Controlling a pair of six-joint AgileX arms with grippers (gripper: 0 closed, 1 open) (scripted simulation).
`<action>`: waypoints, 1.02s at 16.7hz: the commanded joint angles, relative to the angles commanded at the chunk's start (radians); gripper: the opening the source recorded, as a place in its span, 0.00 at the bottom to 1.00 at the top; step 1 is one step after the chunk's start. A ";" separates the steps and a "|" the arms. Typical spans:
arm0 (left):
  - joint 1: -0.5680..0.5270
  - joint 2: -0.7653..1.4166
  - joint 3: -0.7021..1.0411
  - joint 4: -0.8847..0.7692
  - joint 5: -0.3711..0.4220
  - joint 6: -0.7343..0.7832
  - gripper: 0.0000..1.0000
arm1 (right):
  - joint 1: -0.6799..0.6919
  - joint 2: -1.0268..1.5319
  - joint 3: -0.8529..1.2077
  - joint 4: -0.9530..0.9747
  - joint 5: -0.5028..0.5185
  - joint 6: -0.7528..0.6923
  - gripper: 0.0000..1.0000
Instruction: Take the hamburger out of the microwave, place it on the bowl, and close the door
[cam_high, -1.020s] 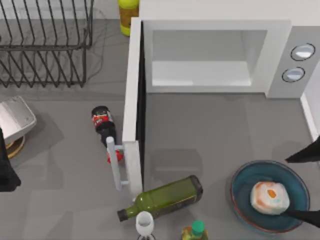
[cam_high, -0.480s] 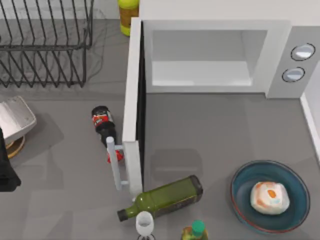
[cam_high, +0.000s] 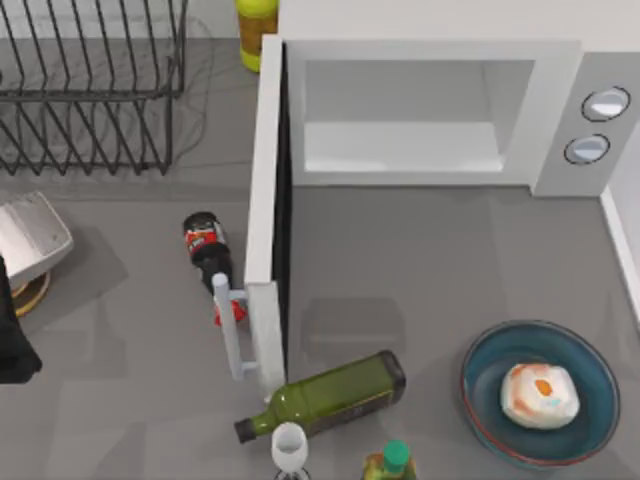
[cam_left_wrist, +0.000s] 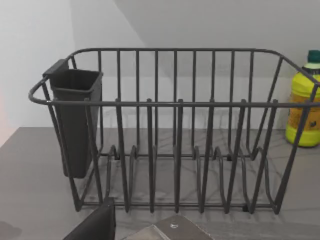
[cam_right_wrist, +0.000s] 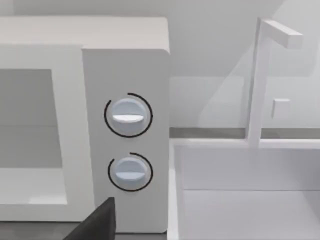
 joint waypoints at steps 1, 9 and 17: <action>0.000 0.000 0.000 0.000 0.000 0.000 1.00 | 0.000 0.000 0.000 0.000 0.000 0.000 1.00; 0.000 0.000 0.000 0.000 0.000 0.000 0.55 | 0.000 0.000 0.000 0.000 0.000 0.000 1.00; 0.000 0.000 0.000 0.000 0.000 0.000 0.00 | 0.000 0.000 0.000 0.000 0.000 0.000 1.00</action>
